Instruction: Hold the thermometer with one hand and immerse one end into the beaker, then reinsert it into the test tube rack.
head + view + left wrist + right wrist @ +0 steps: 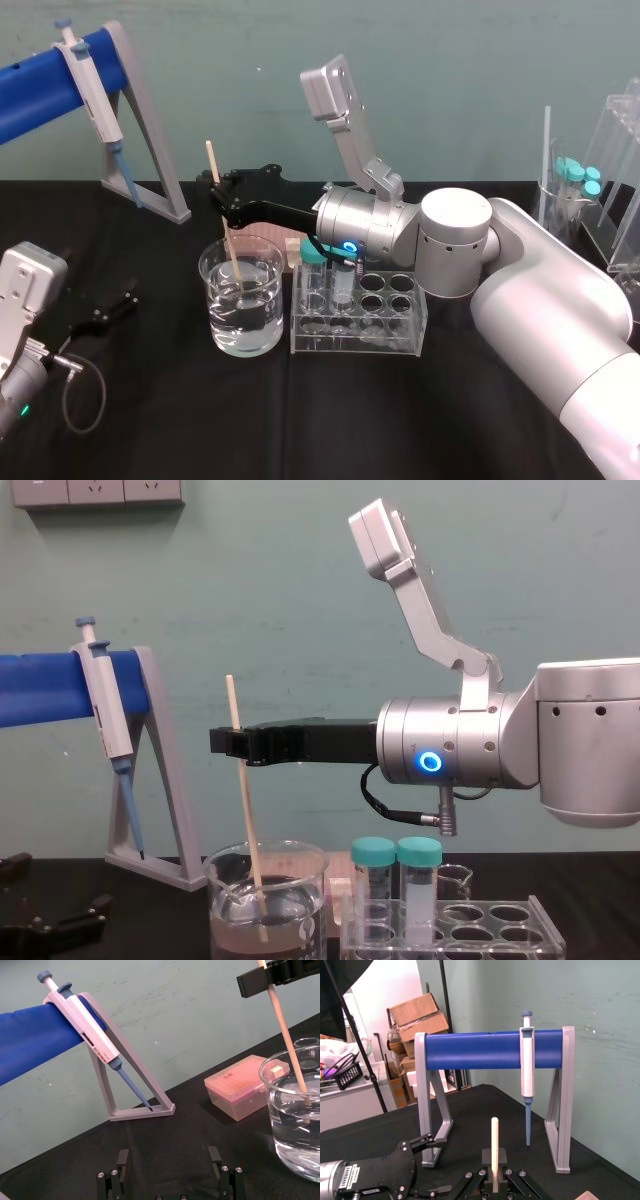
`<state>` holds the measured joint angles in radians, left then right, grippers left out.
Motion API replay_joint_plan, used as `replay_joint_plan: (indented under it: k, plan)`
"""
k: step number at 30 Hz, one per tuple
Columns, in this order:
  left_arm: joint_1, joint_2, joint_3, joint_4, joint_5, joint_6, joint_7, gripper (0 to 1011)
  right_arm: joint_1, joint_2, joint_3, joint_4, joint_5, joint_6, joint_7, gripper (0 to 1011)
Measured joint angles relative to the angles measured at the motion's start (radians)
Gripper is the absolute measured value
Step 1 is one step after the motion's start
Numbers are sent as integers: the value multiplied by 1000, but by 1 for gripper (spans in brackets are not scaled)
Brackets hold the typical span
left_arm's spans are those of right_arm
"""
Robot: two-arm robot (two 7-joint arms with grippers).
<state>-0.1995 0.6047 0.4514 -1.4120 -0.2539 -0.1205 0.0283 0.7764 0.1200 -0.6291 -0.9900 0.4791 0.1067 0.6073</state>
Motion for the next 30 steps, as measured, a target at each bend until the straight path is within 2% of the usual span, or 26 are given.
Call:
replay_joint_plan:
  k: [30]
  plan:
    - [0, 0, 0, 0, 0, 0, 0, 1004, 0, 0, 0, 0, 2, -1, -1, 55]
